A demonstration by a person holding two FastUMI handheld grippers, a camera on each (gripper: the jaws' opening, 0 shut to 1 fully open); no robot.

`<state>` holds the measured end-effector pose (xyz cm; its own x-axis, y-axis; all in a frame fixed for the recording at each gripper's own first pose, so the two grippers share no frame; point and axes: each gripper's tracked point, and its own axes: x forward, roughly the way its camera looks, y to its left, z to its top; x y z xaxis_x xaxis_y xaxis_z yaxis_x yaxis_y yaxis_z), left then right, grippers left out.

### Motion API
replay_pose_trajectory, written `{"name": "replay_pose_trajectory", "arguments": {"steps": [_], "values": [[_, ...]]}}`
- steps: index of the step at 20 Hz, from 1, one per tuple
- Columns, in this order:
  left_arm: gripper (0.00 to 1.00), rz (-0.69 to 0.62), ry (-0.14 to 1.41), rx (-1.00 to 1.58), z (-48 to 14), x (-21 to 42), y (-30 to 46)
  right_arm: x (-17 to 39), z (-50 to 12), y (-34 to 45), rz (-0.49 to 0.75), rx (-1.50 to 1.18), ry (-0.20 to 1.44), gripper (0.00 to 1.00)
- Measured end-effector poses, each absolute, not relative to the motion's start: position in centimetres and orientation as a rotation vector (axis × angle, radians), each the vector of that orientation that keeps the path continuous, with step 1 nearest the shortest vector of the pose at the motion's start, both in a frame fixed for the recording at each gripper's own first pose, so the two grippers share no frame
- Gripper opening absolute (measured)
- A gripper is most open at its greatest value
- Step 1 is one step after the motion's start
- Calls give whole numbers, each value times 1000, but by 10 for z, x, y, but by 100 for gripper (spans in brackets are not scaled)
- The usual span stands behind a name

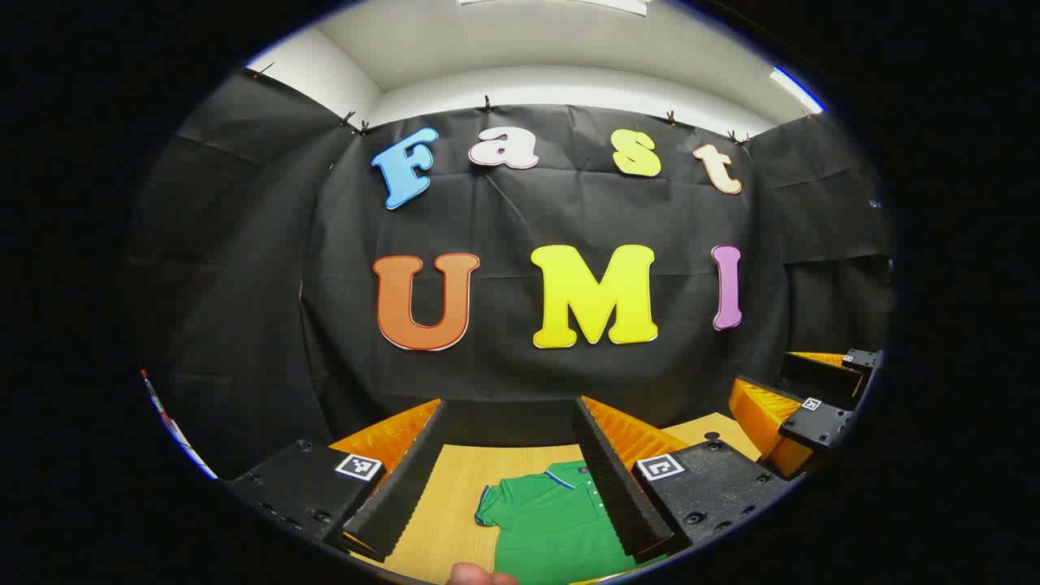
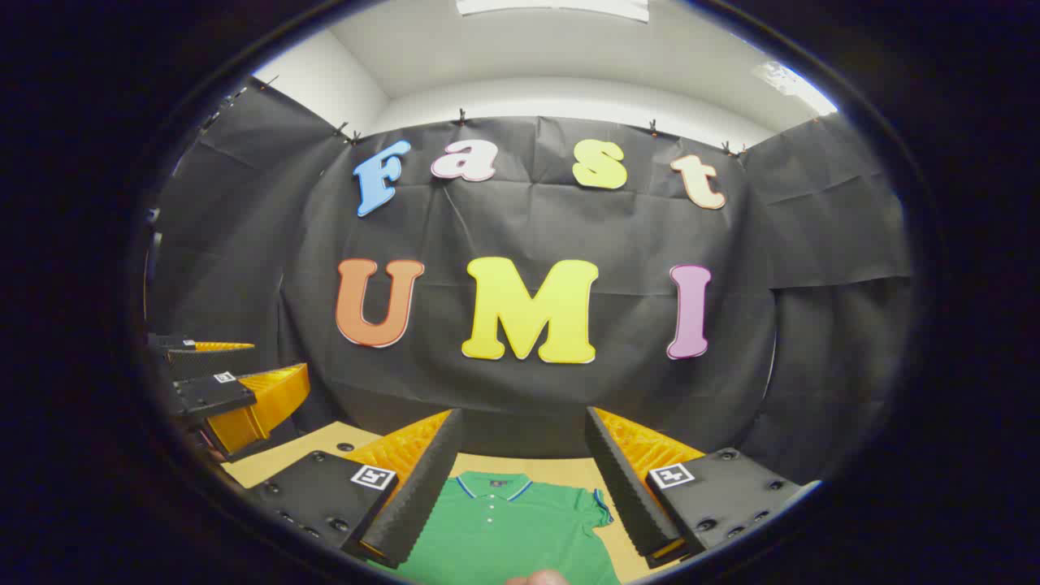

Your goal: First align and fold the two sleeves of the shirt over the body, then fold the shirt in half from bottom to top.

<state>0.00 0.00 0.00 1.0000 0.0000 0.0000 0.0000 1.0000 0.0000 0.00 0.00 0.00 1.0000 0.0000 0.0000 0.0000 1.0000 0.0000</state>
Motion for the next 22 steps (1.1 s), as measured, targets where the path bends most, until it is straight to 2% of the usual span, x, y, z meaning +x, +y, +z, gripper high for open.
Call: {"name": "replay_pose_trajectory", "arguments": {"steps": [3,4,22], "values": [[98,-1,-4,-3,1,3,-1,1,3,-12,-17,4,-4,97],[98,0,0,-6,0,4,-2,2,4,-15,-21,3,-4,95],[98,7,-2,1,-1,16,-11,25,-9,-38,15,-17,25,95]]}}
